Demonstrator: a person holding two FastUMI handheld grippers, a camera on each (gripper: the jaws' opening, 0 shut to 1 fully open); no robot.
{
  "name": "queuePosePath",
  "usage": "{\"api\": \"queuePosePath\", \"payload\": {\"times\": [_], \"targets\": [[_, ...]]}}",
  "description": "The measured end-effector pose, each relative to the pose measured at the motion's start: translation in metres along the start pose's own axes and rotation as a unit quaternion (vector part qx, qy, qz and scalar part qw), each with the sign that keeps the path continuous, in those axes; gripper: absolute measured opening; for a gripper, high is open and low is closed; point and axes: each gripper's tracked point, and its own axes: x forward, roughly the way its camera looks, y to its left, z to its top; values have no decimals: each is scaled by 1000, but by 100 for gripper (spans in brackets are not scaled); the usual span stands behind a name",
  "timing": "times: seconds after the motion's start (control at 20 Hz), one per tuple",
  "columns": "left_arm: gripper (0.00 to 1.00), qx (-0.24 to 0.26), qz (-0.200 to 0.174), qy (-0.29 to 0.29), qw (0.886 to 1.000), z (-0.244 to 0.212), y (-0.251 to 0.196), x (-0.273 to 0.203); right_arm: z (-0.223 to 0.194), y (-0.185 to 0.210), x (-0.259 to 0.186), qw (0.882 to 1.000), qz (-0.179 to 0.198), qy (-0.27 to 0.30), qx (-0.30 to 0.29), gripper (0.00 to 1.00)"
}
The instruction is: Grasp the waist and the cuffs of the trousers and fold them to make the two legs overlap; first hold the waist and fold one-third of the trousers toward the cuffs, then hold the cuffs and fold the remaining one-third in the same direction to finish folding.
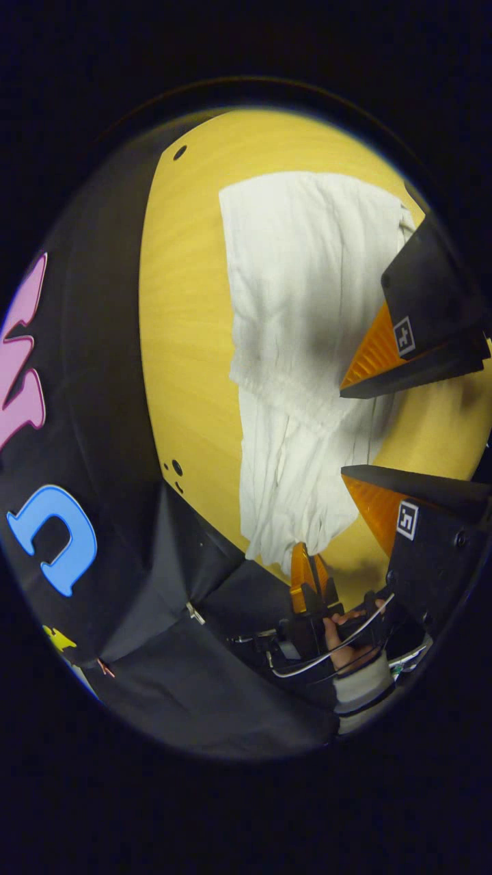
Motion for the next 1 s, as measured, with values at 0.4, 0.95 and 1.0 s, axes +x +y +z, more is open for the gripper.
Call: {"api": "queuePosePath", "payload": {"times": [0.4,0.95,1.0], "targets": [[11,-30,-65,-60,996,27,-50,-30,1,-118,-66,987,-106,-61,103,61],[11,103,-156,-84,979,17,-182,-41,4,-173,-111,971,-151,-111,152,61],[11,123,-164,-81,975,9,-195,-42,3,-174,-113,970,-152,-112,152,61]]}}
